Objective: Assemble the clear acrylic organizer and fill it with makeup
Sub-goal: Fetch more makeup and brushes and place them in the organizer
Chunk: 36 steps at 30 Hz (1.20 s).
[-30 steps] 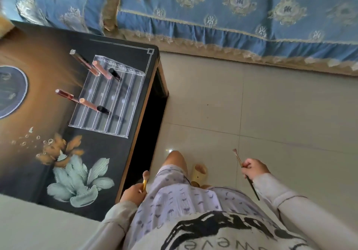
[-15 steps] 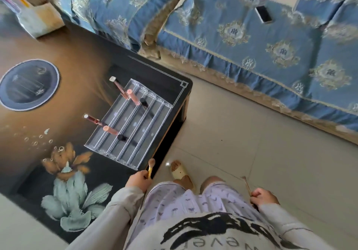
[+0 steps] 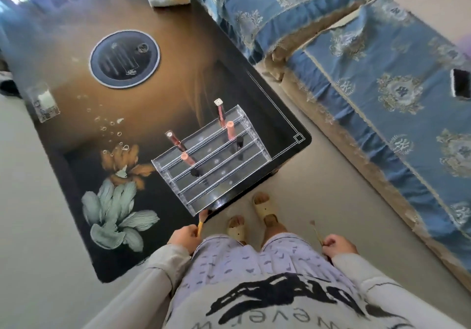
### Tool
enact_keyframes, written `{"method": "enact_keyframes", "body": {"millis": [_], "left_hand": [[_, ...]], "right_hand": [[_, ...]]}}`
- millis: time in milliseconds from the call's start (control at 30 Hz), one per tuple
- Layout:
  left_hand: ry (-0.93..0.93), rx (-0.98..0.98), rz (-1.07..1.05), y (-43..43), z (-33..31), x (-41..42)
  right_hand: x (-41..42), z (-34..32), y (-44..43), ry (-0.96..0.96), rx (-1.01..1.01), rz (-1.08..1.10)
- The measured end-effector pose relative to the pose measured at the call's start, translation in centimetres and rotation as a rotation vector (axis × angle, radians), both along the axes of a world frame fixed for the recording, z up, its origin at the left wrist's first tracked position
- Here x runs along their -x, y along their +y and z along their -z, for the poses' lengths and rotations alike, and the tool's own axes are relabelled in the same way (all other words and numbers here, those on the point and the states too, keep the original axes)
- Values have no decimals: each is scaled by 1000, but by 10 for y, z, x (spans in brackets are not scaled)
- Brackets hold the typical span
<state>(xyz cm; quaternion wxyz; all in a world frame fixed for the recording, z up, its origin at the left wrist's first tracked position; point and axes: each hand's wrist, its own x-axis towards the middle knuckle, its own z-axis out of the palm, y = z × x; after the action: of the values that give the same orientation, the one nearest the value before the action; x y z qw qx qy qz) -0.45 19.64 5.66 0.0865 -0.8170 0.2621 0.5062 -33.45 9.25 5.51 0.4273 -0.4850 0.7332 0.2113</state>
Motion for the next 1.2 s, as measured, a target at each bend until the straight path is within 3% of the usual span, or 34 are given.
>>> {"method": "enact_keyframes", "body": {"millis": [367, 767, 1000, 1200], "left_hand": [[0, -36, -452, 37, 4, 73], [33, -8, -587, 23, 13, 97], [24, 73, -641, 3, 15, 81], [21, 144, -687, 6, 14, 84]], "right_hand": [[-40, -2, -136, -88, 31, -474], [-65, 0, -160, -57, -59, -716], [-160, -3, -144, -138, 85, -1135], [-236, -2, -122, -180, 376, -1590]]}}
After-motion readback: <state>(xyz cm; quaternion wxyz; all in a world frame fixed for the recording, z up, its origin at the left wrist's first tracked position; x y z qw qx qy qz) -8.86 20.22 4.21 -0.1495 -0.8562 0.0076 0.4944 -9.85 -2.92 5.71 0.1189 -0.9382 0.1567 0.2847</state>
